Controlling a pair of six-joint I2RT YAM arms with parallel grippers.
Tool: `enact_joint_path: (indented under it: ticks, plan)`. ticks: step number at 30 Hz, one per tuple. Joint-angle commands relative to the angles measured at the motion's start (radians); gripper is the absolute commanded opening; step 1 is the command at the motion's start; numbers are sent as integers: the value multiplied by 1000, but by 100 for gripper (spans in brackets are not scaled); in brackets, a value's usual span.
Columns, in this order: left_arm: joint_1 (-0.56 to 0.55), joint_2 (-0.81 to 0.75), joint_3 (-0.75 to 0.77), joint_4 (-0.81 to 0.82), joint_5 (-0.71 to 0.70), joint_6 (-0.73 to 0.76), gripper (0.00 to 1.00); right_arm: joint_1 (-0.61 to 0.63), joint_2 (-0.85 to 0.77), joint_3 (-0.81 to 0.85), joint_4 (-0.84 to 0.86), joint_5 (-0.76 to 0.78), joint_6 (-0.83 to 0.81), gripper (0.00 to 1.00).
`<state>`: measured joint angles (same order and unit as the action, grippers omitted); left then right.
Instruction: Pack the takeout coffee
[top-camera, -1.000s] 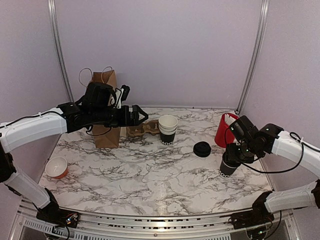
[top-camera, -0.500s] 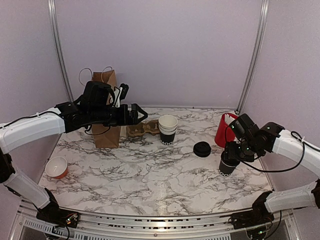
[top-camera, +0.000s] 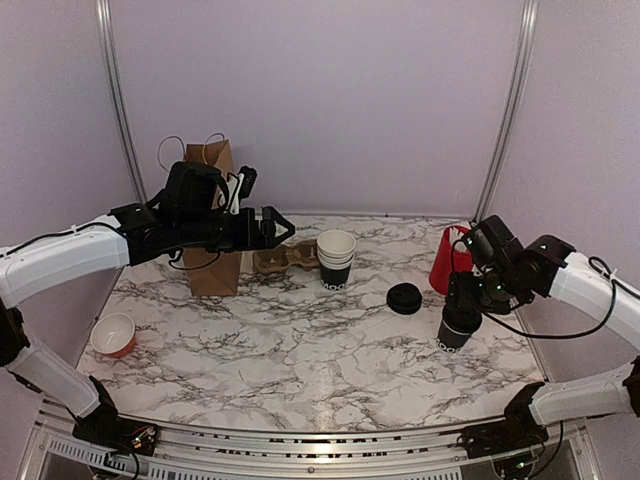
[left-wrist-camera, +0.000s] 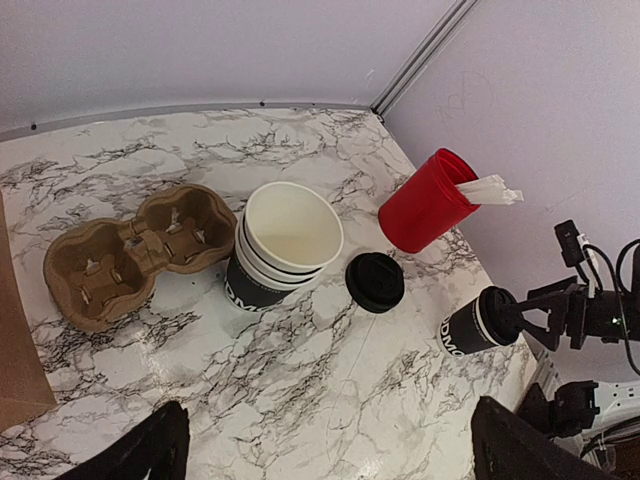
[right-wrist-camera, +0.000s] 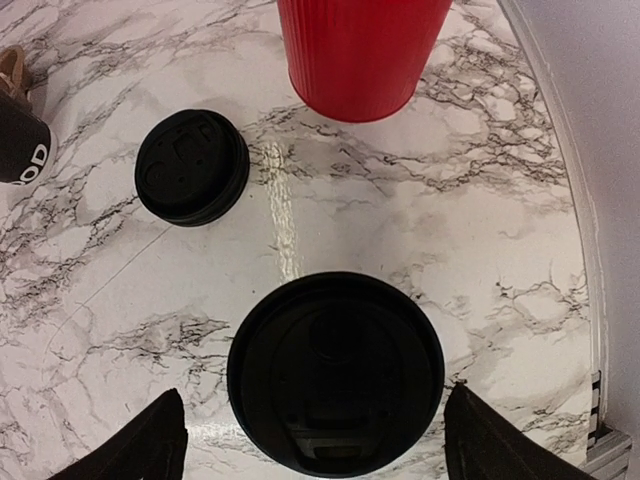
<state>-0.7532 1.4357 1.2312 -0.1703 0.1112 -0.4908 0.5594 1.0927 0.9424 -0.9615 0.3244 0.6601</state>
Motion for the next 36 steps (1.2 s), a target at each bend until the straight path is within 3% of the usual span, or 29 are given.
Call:
enact_joint_path:
  ticks: [1, 16, 26, 30, 36]
  plan:
    - [8, -34, 10, -12, -8, 5, 99, -7, -7, 85, -6, 12, -24, 87]
    - [11, -84, 148, -136, -116, 27, 99, -7, 32, 255, 168, -31, -174, 93]
    - [35, -105, 481, -438, -474, 117, 99, -7, 111, 355, 283, -86, -269, 94]
    - [65, -120, 551, -524, -607, 133, 99, -6, 128, 381, 311, -107, -293, 94]
    - [224, -110, 566, -606, -583, 127, 99, -7, 150, 387, 333, -133, -311, 94]
